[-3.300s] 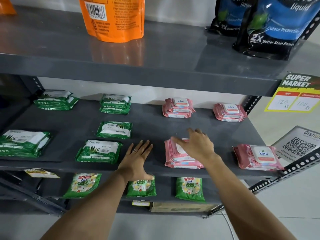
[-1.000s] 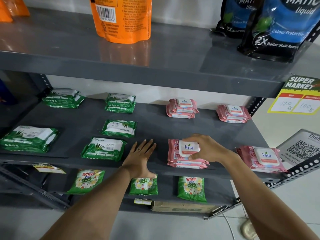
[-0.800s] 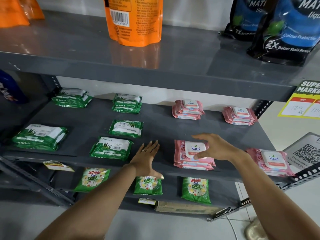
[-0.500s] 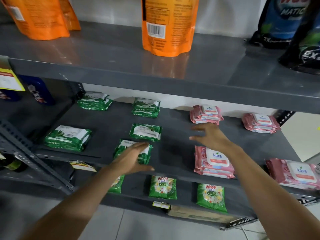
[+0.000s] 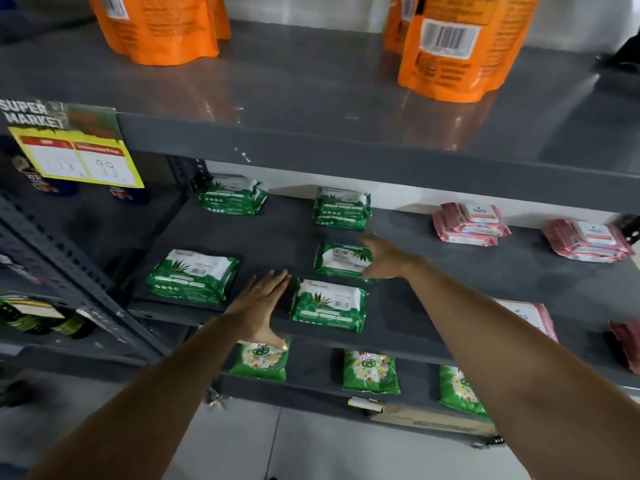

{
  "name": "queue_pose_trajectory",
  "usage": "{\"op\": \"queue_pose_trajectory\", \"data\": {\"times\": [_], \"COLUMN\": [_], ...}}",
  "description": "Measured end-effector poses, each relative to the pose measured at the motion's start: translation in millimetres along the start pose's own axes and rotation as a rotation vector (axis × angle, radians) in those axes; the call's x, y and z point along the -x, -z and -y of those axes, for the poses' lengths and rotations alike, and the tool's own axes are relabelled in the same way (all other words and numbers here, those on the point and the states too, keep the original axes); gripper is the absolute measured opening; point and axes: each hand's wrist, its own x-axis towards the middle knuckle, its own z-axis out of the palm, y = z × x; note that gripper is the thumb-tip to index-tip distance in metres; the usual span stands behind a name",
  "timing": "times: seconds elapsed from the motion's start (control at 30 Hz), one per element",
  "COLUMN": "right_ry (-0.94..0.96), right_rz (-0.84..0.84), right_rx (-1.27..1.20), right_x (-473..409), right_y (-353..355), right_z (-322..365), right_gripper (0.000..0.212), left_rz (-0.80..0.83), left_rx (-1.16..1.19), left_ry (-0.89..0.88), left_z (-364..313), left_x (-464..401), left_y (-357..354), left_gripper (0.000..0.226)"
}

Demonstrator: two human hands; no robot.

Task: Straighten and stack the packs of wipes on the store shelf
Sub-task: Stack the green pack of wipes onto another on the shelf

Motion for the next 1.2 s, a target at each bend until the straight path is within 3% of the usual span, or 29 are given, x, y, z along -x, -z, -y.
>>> {"op": "queue_pose_trajectory", "data": {"times": [0.1,0.27,0.4,0.5,0.63,0.77,0.83,0.97,1.07,1.2], "right_ry": [-0.114,-0.156,-0.171,-0.099,-0.031,-0.041,-0.032,0.005,0.043,0.205], "right_rz": [0.049,-0.087,-0.051,-0.015,0.005,-0.014,-0.102,-0.437,-0.485,-0.422], "right_rx": [-0.050,-0.124,-0.319,-0.285,-0.101,-0.085,-0.126,-0.103,-0.012,-0.033], "right_x": [-14.6,-16.7,7.0,36.2,56.5,66.5,74.2,79.3,75.5,78.3], "right_y": [-9.0,-16.8,-12.3,-13.3,-34.4,-42.7,-41.7,-65.8,-89.2,-87.4], "right_z": [6.5,6.4,8.3,22.4,43.9,55.1,65.0,86.4,85.9,60.1], "right_gripper": [0.096,0.093,0.076,0.067,0.079,0.096,0.098,0.063,0.046,0.038], "left_rz": [-0.041,-0.088,-0.098,-0.100,-0.110,-0.113,-0.113,-0.098,-0.106,-0.082], "left_rx": [0.018,-0.023,-0.034,-0.019,0.001,0.000,-0.010,-0.001,0.008,0.006], "left_ry": [-0.010,-0.015,-0.006,0.001,0.008,0.002,0.014,0.022,0.019,-0.008], "left_z": [6.6,9.8,8.4,7.7,8.2,8.6,8.2,7.5,8.8,11.0], "left_x": [-1.6,2.3,3.3,2.5,1.9,3.1,2.2,-0.3,0.4,-0.5], "left_y": [-7.3,-12.7,-13.3,-14.8,-17.2,-17.2,-16.9,-16.2,-17.8,-17.3], "left_gripper": [0.144,0.142,0.141,0.141,0.142,0.140,0.141,0.142,0.142,0.140]}}
